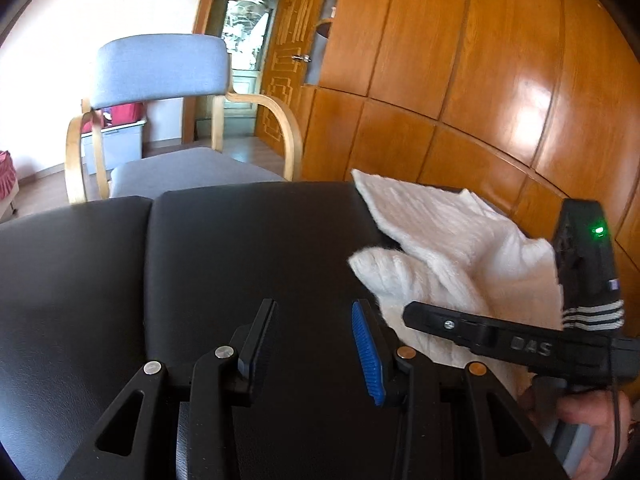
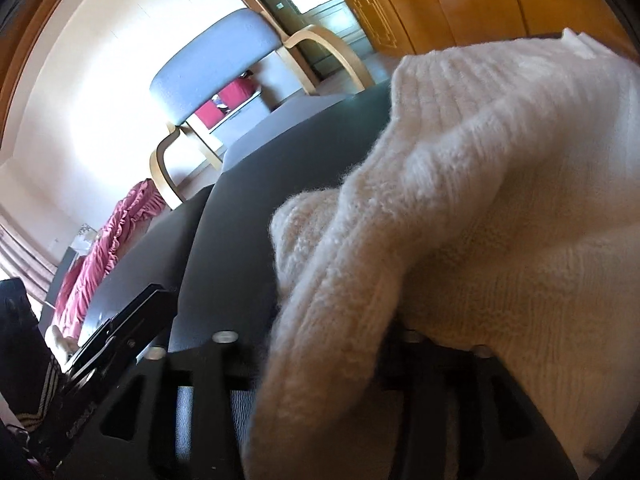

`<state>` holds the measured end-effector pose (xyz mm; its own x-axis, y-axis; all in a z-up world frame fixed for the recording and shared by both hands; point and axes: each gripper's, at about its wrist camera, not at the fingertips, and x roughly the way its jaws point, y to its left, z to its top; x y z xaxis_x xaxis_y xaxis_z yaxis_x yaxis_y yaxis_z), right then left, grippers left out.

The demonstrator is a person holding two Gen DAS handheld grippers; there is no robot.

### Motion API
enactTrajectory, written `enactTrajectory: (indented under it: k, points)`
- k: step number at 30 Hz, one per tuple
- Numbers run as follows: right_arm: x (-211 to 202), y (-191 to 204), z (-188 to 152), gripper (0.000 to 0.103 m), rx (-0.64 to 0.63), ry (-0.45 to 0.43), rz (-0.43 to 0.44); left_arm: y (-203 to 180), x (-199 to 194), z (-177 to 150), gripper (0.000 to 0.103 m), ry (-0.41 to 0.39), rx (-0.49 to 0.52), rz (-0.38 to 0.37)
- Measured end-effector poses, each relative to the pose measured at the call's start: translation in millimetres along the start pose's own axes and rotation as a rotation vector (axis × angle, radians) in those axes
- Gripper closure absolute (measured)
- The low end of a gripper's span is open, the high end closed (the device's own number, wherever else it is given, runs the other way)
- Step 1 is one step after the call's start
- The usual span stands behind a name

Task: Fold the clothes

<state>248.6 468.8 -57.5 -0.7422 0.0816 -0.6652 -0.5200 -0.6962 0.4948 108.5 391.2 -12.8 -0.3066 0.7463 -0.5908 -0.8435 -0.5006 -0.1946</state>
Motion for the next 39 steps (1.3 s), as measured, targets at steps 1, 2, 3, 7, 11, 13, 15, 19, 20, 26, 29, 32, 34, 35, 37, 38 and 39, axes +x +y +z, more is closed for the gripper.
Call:
enactTrajectory:
  k: [1, 2, 3, 7, 11, 13, 15, 19, 20, 26, 29, 32, 34, 35, 37, 38, 39]
  points:
    - [-6.7, 0.7, -1.7, 0.044, -0.006, -0.005, -0.022, -5.8, 1.0, -0.8, 0.064, 0.009, 0.015, -0.011]
    - [-16.9, 1.4, -4.5, 0.043, -0.021, -0.022, -0.049, -13.4, 0.8, -0.8, 0.064, 0.012, 0.035, -0.024]
    - [-29.1, 2.6, -8.7, 0.042, -0.041, -0.048, -0.080, -21.0, 0.6, -0.8, 0.064, 0.016, 0.055, -0.038]
    - [-80.5, -16.3, -14.6, 0.025, -0.060, -0.189, -0.253, -59.4, 0.2, -0.5, 0.064, 0.031, 0.161, -0.104]
    - [-103.4, -45.3, -9.8, 0.020, -0.055, -0.270, -0.513, -94.8, 6.5, 5.1, 0.064, 0.067, 0.256, -0.145]
    - [-101.7, -60.0, -6.3, 0.020, -0.053, -0.242, -0.578, -106.4, 17.3, 7.0, 0.064, 0.087, 0.306, -0.112]
    - [-97.1, -76.0, -4.5, 0.020, -0.044, -0.198, -0.602, -115.5, 32.3, 7.6, 0.064, 0.116, 0.351, -0.067]
    - [-89.1, -100.6, -14.0, 0.020, -0.026, -0.125, -0.632, -120.7, 65.3, 2.5, 0.064, 0.210, 0.379, -0.011]
    - [-90.2, -104.7, -16.8, 0.019, -0.020, -0.108, -0.625, -120.4, 71.5, 0.0, 0.061, 0.224, 0.380, -0.002]
    - [-84.6, -107.3, -11.5, 0.011, -0.024, -0.091, -0.600, -115.6, 86.4, -1.8, 0.023, 0.242, 0.329, 0.064]
    - [-80.7, -107.1, -9.6, 0.009, -0.039, -0.084, -0.611, -92.5, 102.5, 3.4, 0.015, 0.319, 0.157, 0.000]
    - [-79.8, -110.6, -8.5, 0.009, -0.033, -0.084, -0.600, -96.7, 102.8, 2.7, 0.024, 0.310, 0.212, -0.015]
    - [-79.7, -111.5, -12.2, 0.008, -0.041, -0.077, -0.597, -105.6, 97.9, 1.1, 0.055, 0.308, 0.259, -0.086]
    - [-78.9, -110.2, -12.0, 0.009, -0.049, -0.073, -0.593, -110.9, 96.7, 0.1, 0.065, 0.306, 0.283, -0.091]
    - [-78.0, -107.7, -11.6, 0.019, -0.076, -0.072, -0.571, -108.4, 92.3, -0.5, 0.075, 0.302, 0.302, -0.102]
    - [-78.5, -106.7, -10.9, 0.024, -0.096, -0.075, -0.549, -107.1, 90.1, -0.8, 0.078, 0.299, 0.311, -0.108]
    - [-78.3, -106.0, -10.4, 0.031, -0.108, -0.078, -0.530, -105.7, 87.9, -1.1, 0.081, 0.297, 0.320, -0.114]
